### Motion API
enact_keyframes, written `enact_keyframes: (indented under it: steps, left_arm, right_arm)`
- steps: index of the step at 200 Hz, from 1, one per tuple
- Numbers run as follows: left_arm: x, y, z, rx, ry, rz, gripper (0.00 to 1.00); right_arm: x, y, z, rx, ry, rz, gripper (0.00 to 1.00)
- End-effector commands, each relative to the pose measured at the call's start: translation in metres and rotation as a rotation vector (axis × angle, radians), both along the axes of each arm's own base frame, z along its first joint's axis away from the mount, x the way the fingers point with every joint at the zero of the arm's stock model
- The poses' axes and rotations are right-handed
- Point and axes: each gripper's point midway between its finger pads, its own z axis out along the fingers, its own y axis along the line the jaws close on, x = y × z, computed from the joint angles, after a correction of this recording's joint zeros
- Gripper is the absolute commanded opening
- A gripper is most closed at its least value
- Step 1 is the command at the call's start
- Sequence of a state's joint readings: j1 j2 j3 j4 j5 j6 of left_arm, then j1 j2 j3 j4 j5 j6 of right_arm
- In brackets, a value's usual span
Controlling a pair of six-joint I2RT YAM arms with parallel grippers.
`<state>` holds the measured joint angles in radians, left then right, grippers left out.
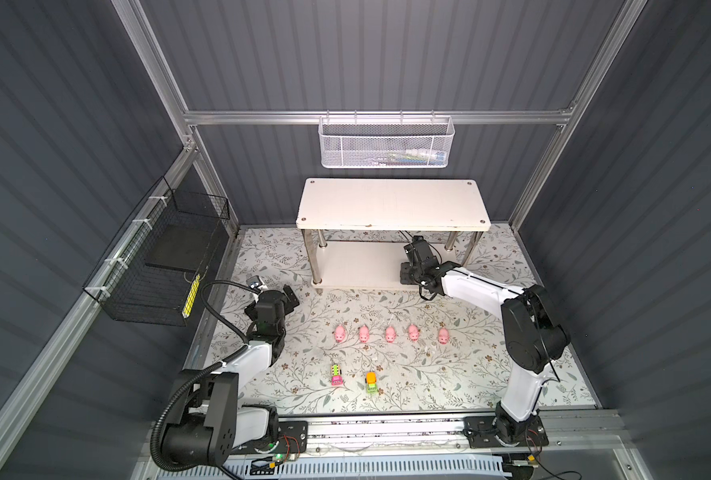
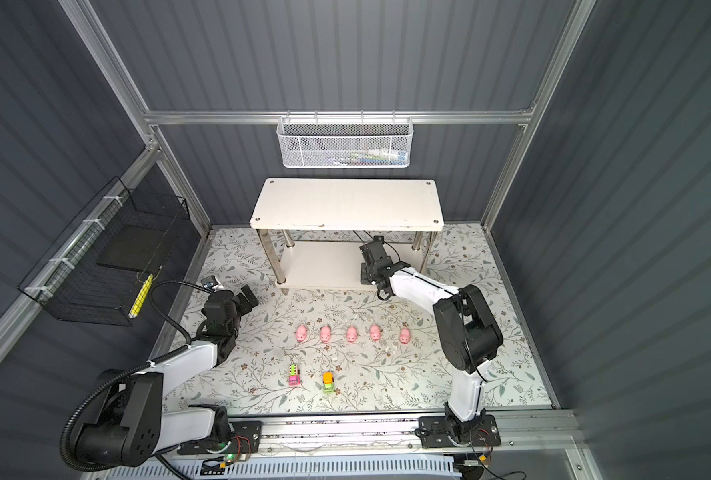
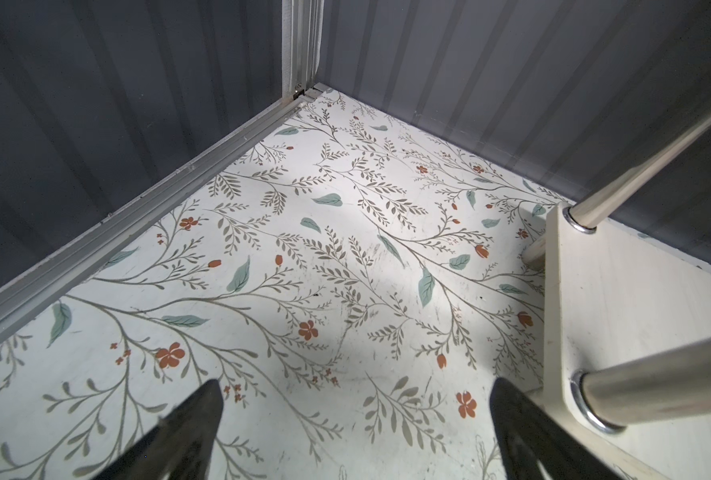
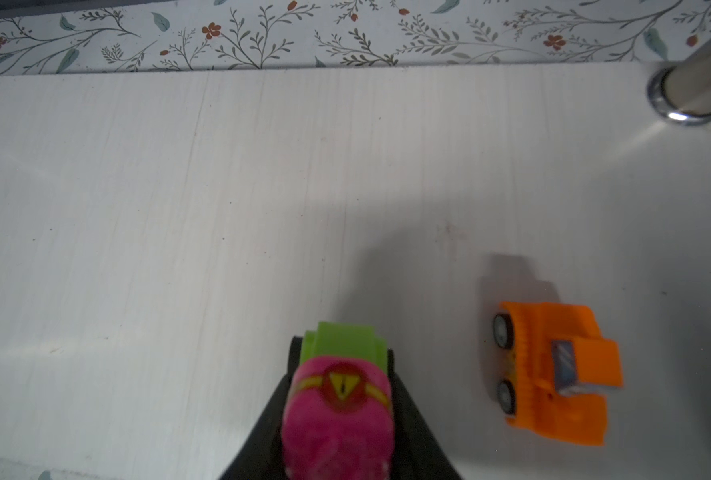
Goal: Place and organize the plastic toys onto the shelf
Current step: 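Carry the pink-and-green car with the right gripper to the lower shelf, then lower the pink-and-green car beside the orange car and open the right gripper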
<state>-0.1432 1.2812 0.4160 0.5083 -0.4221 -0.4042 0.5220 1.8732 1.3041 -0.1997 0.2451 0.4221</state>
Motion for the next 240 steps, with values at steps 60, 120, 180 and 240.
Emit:
enact_keyframes:
  steps: [60,120,180,240]
  left_arm:
    - [0.003,-0.001,0.005,0.014,0.0,-0.002,1.0]
    - [0.003,-0.001,0.004,0.015,0.002,-0.002,1.0]
    - [0.004,-0.001,0.005,0.016,0.001,-0.001,1.0]
    - [0.004,0.0,0.004,0.017,0.004,0.004,1.0]
  right_arm:
    - [0.015,0.0,-0.001,0.01,-0.001,-0.012,0.34]
    - [0.016,0.0,-0.008,0.003,0.017,-0.011,0.36]
    - [0.017,-0.001,-0.013,-0.009,0.031,-0.009,0.38]
    - [0.017,0.0,-0.006,-0.001,0.018,-0.002,0.47]
